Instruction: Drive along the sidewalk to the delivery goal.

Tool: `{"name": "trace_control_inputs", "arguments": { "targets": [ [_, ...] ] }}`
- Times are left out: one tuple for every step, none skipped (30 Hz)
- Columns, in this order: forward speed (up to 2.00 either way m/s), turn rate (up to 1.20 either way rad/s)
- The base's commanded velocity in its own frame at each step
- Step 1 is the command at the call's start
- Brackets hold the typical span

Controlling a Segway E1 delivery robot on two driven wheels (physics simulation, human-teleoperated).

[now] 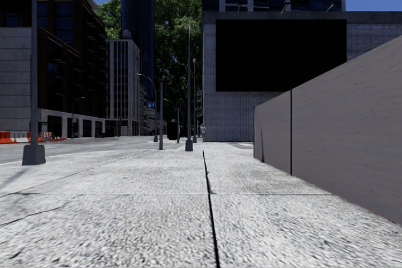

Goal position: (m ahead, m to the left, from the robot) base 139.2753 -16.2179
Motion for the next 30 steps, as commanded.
{"name": "trace_control_inputs", "arguments": {
  "targets": [
    [2.0,0.0],
    [2.0,0.0],
    [2.0,0.0],
    [2.0,0.0],
    [2.0,0.0],
    [2.0,0.0],
    [2.0,0.0],
    [2.0,0.0],
    [2.0,0.0],
    [2.0,0.0],
    [2.0,0.0],
    [2.0,0.0],
    [2.0,0.0],
    [2.0,0.0],
    [2.0,0.0],
    [2.0,0.0],
    [2.0,0.0],
    [2.0,0.0],
    [2.0,0.0],
    [2.0,0.0],
    [2.0,0.0],
    [2.0,0.0],
    [2.0,0.0],
    [2.0,0.0],
    [2.0,0.0],
    [2.0,0.0],
    [2.0,0.0],
    [2.0,0.0],
    [2.0,0.0],
    [2.0,0.0]
  ]
}}
